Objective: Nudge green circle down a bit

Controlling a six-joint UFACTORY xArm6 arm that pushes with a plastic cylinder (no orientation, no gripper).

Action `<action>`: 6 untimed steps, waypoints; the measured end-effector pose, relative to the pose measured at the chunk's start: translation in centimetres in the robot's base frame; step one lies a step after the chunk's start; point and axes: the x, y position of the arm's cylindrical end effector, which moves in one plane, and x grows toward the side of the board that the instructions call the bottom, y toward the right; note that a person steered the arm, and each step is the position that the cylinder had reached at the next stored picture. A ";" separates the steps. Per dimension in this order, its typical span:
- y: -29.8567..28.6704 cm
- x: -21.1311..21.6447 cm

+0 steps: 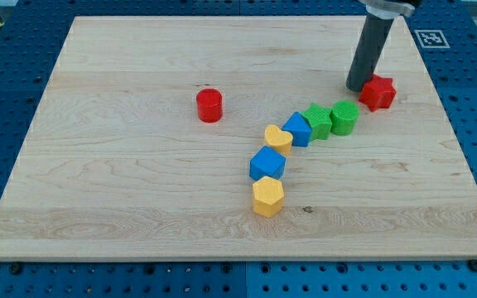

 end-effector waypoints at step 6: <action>-0.3 3.7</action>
